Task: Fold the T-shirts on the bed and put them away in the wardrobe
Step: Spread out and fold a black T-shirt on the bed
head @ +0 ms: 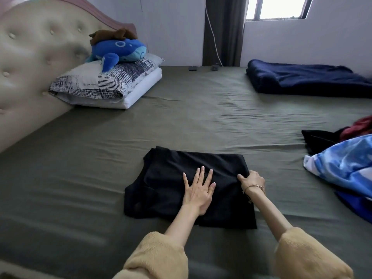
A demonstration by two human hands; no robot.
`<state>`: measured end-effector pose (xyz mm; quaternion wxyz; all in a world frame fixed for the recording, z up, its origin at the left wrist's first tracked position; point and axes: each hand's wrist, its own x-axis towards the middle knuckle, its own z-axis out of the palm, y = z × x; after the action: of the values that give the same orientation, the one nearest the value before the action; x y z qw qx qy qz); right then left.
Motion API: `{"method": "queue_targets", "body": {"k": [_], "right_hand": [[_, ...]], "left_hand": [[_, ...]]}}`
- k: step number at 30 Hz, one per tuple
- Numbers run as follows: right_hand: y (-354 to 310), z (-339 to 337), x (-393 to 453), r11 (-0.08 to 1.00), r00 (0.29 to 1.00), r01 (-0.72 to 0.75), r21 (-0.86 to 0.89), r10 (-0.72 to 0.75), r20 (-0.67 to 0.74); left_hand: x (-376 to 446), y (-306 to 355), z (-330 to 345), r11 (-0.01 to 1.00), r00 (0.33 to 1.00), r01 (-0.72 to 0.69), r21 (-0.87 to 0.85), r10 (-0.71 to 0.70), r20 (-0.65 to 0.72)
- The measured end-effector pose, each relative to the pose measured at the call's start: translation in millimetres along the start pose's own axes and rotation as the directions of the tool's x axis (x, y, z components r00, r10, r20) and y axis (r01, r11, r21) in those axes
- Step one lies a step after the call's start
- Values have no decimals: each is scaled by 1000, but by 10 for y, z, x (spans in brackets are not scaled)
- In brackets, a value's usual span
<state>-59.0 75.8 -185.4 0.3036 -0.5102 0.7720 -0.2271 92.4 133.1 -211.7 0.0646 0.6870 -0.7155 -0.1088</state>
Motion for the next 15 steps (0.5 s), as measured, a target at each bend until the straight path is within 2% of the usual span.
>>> {"method": "queue_targets", "body": {"k": [5,12,15], "right_hand": [[489,-554,120,999,998,-20,-30,19,-55],[886,-1043,167,995,992,-89,38,92,-91],[805,-1099,145,993,996,-68,100,74,-55]], "left_hand": [[49,714,217,998,999,-54,-13,54,2],[40,1357,321,990,992,-104,-95,110,54],[74,1312,282,984,996,-71,-165,60,-67]]}}
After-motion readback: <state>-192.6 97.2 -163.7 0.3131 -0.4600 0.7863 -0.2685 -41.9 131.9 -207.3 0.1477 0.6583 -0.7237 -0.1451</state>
